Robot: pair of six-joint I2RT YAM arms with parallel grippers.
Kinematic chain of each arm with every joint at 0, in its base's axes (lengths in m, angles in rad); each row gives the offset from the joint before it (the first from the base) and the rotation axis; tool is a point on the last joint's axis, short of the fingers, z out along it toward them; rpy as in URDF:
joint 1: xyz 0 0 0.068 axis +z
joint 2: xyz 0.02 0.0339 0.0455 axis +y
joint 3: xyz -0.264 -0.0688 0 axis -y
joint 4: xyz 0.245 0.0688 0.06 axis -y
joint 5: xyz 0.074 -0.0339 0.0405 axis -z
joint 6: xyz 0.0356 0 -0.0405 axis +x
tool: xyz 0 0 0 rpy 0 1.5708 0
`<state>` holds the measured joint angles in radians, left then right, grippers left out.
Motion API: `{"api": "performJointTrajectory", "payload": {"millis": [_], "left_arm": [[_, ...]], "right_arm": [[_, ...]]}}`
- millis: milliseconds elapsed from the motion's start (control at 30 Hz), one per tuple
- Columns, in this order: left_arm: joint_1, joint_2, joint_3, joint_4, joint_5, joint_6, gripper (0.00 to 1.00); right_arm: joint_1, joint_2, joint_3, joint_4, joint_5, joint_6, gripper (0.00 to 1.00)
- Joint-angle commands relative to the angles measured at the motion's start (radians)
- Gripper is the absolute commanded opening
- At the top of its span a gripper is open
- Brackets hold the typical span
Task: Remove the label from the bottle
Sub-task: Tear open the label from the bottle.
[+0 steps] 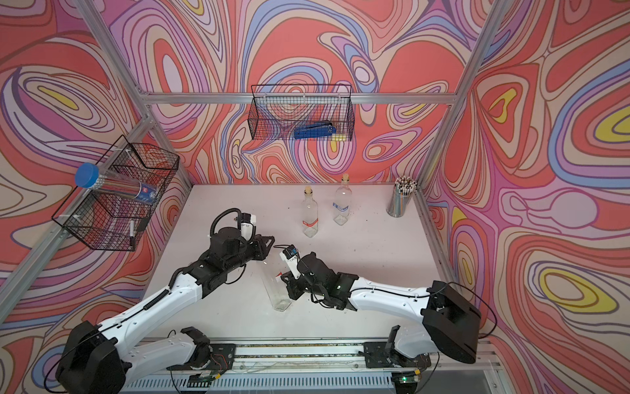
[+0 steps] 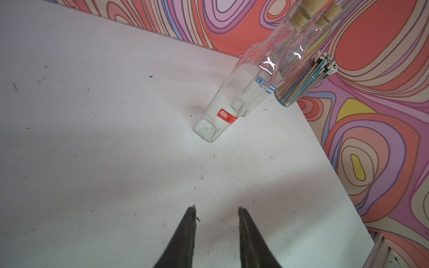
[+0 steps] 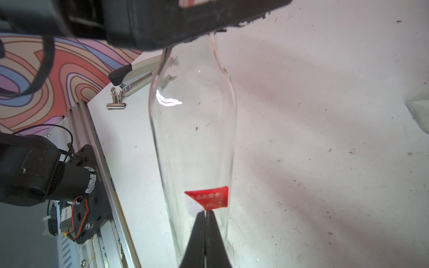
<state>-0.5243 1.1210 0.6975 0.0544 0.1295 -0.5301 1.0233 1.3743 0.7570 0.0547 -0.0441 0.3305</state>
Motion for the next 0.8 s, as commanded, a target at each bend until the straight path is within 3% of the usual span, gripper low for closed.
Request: {"api": "performJointTrajectory", "payload": {"millis": [0, 767], "left_arm": [[-0.005, 0.003, 0.013, -0.031, -0.017, 0.048, 0.0], [-0.011, 0.002, 0.013, -0.039, -0.022, 0.057, 0.0]], "right_arm": [[-0.004, -0.031, -0.009, 0.005, 0.052, -0.01, 0.0], [-0.005, -0.041, -0.016, -0.019, 0.11, -0.006, 0.0]]}}
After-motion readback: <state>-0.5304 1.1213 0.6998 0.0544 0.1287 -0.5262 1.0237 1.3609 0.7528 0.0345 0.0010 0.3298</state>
